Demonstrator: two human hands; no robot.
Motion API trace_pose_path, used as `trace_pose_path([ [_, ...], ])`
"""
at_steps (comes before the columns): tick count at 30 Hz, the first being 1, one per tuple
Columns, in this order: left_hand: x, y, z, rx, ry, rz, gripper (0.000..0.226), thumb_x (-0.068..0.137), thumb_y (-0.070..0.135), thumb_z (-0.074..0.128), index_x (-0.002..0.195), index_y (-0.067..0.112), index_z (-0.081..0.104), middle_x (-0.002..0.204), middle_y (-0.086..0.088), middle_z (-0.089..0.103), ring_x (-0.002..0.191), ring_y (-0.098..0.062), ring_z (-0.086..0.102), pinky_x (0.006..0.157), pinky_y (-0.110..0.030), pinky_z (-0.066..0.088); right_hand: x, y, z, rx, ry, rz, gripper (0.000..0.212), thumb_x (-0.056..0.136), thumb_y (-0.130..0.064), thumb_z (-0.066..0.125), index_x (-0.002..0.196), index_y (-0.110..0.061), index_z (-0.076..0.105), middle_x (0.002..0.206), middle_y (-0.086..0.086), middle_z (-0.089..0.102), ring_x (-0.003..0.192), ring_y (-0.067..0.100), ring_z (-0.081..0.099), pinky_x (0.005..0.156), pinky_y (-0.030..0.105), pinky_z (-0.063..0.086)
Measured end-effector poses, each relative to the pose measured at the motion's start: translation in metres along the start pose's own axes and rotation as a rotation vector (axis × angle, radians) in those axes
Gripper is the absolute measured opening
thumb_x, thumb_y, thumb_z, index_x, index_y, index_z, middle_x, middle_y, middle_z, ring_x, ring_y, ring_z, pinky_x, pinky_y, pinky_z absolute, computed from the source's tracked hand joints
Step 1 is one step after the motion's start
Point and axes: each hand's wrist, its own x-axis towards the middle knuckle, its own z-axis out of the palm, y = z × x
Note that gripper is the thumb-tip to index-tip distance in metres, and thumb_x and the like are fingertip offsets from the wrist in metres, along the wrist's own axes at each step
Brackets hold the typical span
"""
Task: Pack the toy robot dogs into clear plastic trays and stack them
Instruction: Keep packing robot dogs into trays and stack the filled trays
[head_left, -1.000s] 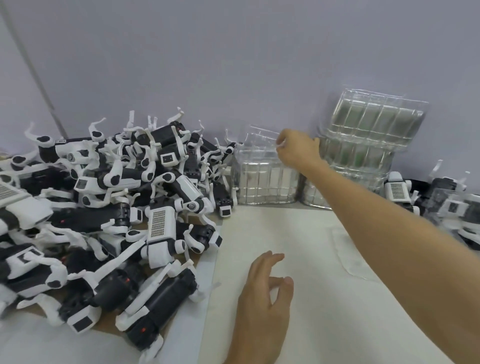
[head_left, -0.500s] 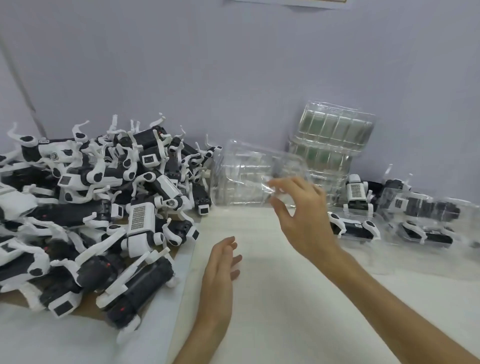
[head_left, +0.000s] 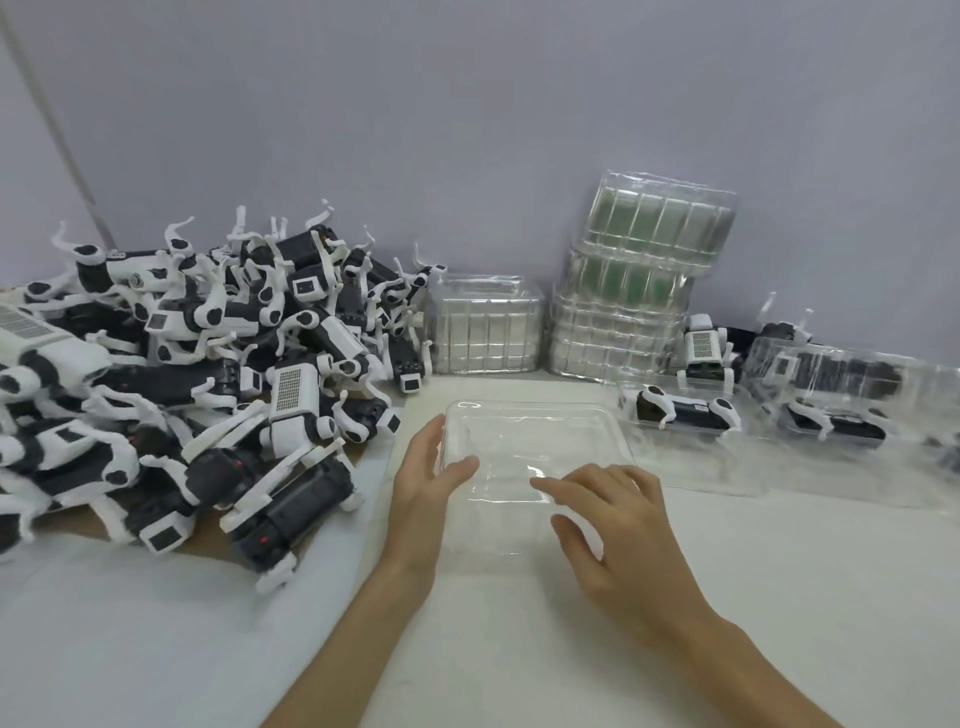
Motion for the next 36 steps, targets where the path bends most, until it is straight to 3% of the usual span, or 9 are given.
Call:
trace_pose_path([
  [8, -0.006, 0.006, 0.002, 0.066, 0.076, 0.037, 0.058, 0.088, -0.005, 0.053, 0.134, 0.030, 0.054, 0.139, 0.014, 0.053, 0.131, 0.001, 0.045, 0.108, -0.022, 0.033, 0.026, -0.017, -0.013, 0.074, 0.023, 0.077, 0.015, 0.089, -0.025, 0.058, 0.095, -0.030, 0.072, 0.083, -0.020, 0.063, 0.081, 0.000, 0.058, 0.093, 0.031, 0.035],
  [12, -0.008, 0.006, 0.002, 0.079, 0.072, 0.043, 0.057, 0.089, -0.004, 0.052, 0.138, 0.026, 0.054, 0.141, 0.011, 0.053, 0.133, -0.002, 0.045, 0.114, -0.027, 0.033, 0.093, -0.039, 0.000, 0.177, -0.067, 0.138, 0.013, 0.091, -0.031, 0.063, 0.102, -0.031, 0.069, 0.078, -0.020, 0.064, 0.077, 0.001, 0.061, 0.087, 0.031, 0.045],
  [18, -0.004, 0.005, 0.001, 0.038, 0.094, 0.043, 0.050, 0.089, -0.009, 0.051, 0.126, 0.024, 0.057, 0.126, 0.019, 0.059, 0.130, -0.001, 0.050, 0.098, -0.010, 0.040, 0.189, -0.071, 0.072, 0.113, -0.738, 0.284, 0.083, 0.081, -0.064, 0.068, 0.144, -0.016, 0.045, 0.136, 0.002, 0.057, 0.118, 0.022, 0.057, 0.090, 0.033, 0.047],
  [23, -0.004, 0.003, 0.000, 0.011, 0.093, 0.071, 0.058, 0.088, -0.011, 0.049, 0.139, 0.015, 0.052, 0.142, 0.006, 0.056, 0.134, -0.005, 0.048, 0.115, -0.042, 0.037, 0.209, -0.077, 0.110, 0.263, -0.973, 0.415, 0.104, 0.071, -0.065, 0.077, 0.149, -0.011, 0.033, 0.143, 0.006, 0.051, 0.098, 0.023, 0.071, 0.081, 0.037, 0.059],
  [25, -0.004, 0.004, 0.001, 0.005, 0.105, 0.073, 0.056, 0.087, -0.011, 0.050, 0.135, 0.019, 0.056, 0.138, 0.008, 0.059, 0.132, -0.004, 0.050, 0.115, -0.042, 0.038, 0.205, -0.074, 0.114, 0.333, -0.948, 0.400, 0.079, 0.074, -0.051, 0.083, 0.131, -0.010, 0.046, 0.118, 0.001, 0.064, 0.079, 0.017, 0.075, 0.066, 0.029, 0.057],
  [28, -0.003, 0.004, 0.001, 0.023, 0.088, 0.102, 0.051, 0.087, -0.002, 0.053, 0.134, 0.014, 0.058, 0.135, 0.006, 0.063, 0.131, -0.008, 0.052, 0.113, -0.042, 0.040, 0.196, -0.074, 0.115, 0.348, -0.681, 0.276, 0.047, 0.074, -0.042, 0.084, 0.096, -0.016, 0.052, 0.086, -0.003, 0.061, 0.070, 0.018, 0.067, 0.059, 0.028, 0.048],
  [30, -0.002, 0.004, 0.000, 0.037, 0.081, 0.089, 0.053, 0.087, -0.007, 0.051, 0.136, 0.013, 0.057, 0.138, 0.005, 0.060, 0.129, -0.003, 0.052, 0.112, -0.034, 0.041, 0.195, -0.078, 0.107, 0.410, -0.492, 0.245, 0.046, 0.069, -0.042, 0.087, 0.091, -0.015, 0.058, 0.080, -0.005, 0.060, 0.071, 0.014, 0.059, 0.061, 0.027, 0.042],
  [33, -0.002, 0.003, -0.001, 0.049, 0.091, 0.051, 0.056, 0.088, -0.008, 0.052, 0.140, 0.012, 0.053, 0.142, 0.005, 0.055, 0.123, 0.006, 0.051, 0.097, -0.005, 0.040, 0.196, -0.078, 0.088, 0.562, -0.361, 0.266, 0.044, 0.065, -0.043, 0.089, 0.085, -0.010, 0.068, 0.071, -0.003, 0.061, 0.065, 0.010, 0.054, 0.061, 0.028, 0.043],
  [36, -0.002, 0.002, 0.001, 0.023, 0.096, 0.034, 0.052, 0.089, -0.006, 0.054, 0.134, 0.020, 0.056, 0.136, 0.009, 0.057, 0.126, -0.001, 0.049, 0.095, -0.008, 0.038, 0.188, -0.074, 0.075, 0.742, -0.345, 0.303, 0.035, 0.067, -0.037, 0.089, 0.092, -0.017, 0.074, 0.086, -0.001, 0.075, 0.079, 0.015, 0.069, 0.076, 0.034, 0.057],
])
